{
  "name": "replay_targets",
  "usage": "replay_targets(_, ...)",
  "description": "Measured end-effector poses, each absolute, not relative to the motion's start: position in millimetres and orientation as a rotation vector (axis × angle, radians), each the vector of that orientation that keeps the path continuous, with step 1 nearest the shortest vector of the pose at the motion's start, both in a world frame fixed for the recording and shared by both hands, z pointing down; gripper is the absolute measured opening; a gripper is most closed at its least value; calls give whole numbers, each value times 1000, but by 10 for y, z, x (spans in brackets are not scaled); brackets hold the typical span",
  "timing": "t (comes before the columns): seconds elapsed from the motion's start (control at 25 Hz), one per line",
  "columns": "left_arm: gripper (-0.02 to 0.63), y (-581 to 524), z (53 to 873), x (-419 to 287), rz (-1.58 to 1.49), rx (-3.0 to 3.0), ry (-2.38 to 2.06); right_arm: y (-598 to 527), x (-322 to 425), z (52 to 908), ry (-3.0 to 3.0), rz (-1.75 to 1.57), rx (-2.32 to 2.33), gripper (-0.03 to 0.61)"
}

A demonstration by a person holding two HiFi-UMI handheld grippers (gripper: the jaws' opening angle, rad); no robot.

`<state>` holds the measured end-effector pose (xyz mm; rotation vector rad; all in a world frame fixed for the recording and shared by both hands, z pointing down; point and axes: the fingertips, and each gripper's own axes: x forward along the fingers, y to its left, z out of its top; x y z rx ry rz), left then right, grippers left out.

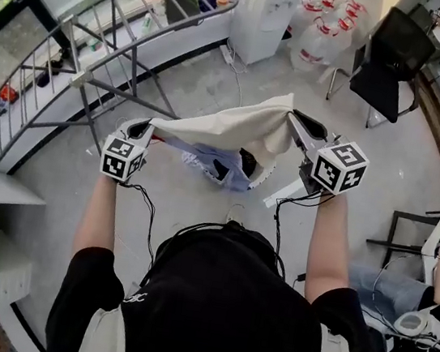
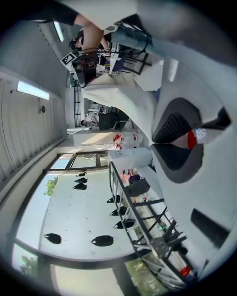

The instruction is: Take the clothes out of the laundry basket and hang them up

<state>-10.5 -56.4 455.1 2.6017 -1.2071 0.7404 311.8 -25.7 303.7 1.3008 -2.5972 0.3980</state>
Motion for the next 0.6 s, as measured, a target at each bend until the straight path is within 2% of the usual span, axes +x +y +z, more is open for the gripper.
replay_targets(0.16, 8, -468, 4049, -528, 787, 2611, -1357, -426, 2903, 3013, -2572, 294, 1246, 46)
replay_targets(0.4, 9, -203, 3149, -1218, 617, 2553, -1662, -683, 2380, 2830, -2660, 198, 1124, 47)
replay_targets(0.6, 9, 92, 2370, -1806, 603, 2519, -1936, -752, 1873, 2563, -2740, 129, 1014, 48)
